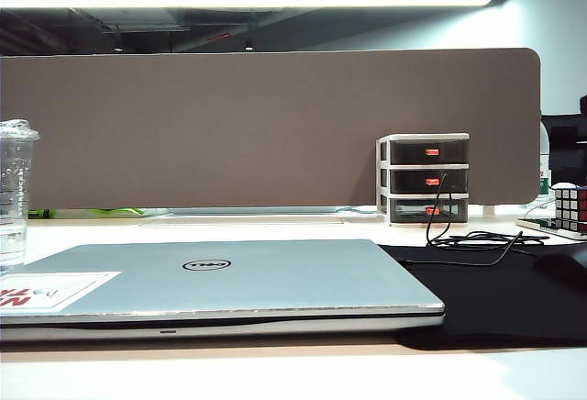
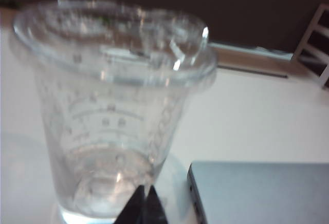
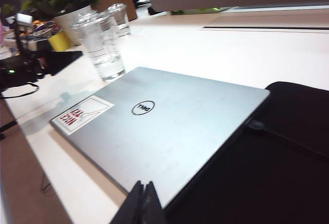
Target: Pick up the coffee cup and place it on the left side of the laptop.
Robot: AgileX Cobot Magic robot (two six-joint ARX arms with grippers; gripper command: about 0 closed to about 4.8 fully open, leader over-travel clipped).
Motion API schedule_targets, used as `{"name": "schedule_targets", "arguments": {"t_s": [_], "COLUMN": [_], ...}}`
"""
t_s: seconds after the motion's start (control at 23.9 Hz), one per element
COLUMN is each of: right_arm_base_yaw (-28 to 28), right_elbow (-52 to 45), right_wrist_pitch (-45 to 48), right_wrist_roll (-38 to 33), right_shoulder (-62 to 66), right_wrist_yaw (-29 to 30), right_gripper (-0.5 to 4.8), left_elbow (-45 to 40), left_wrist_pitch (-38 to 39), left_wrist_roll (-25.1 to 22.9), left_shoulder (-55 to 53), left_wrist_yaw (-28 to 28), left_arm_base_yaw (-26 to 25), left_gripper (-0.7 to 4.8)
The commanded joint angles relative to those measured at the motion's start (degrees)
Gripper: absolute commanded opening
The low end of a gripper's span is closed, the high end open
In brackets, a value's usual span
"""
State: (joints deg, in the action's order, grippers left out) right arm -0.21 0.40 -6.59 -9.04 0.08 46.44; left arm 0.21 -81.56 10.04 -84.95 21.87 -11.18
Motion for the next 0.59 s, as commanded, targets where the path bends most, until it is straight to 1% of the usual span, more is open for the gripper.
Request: {"name": "schedule_targets", "arguments": {"t_s": [0.04, 0.08, 0.17, 0.25, 0.38, 0.46, 0.59], "right_arm_base_yaw": [-0.02, -0.02, -0.02, -0.02, -0.02, -0.02, -0.02], "right_elbow": [-0.37, -0.37, -0.37, -0.37, -0.37, -0.37, -0.37], "right_wrist_pitch": [1.33, 1.33, 1.31, 1.29, 1.38, 1.36, 1.38], "right_wrist_roll": [0.09, 0.09, 0.09, 0.07, 0.07, 0.07, 0.07], "right_shoulder": [-0.11, -0.11, -0.11, -0.11, -0.11, -0.11, -0.11], "right_wrist_yaw": [-2.03, -2.01, -2.03, -3.17, -4.81, -5.38, -8.52], "right_gripper": [-0.01, -0.01, -0.01, -0.01, -0.01, -0.01, -0.01], "left_elbow": [0.11, 0.11, 0.13, 0.15, 0.17, 0.17, 0.2], "left_wrist_pitch": [-1.25, -0.94, 2.29, 8.02, 19.12, 26.16, 35.28], "left_wrist_roll": [0.37, 1.01, 1.62, 1.57, 0.9, 0.61, -3.48], "left_shoulder": [4.42, 5.92, 10.4, 15.58, 25.05, 31.5, 41.16], "left_wrist_yaw": [0.2, 0.17, 0.15, -0.72, -2.01, -4.11, -4.74], "left_arm_base_yaw": [0.0, 0.0, 0.17, 1.03, 2.97, 3.56, 3.56], "left_gripper": [-0.05, -0.05, -0.05, -0.05, -0.05, -0.05, -0.06]}}
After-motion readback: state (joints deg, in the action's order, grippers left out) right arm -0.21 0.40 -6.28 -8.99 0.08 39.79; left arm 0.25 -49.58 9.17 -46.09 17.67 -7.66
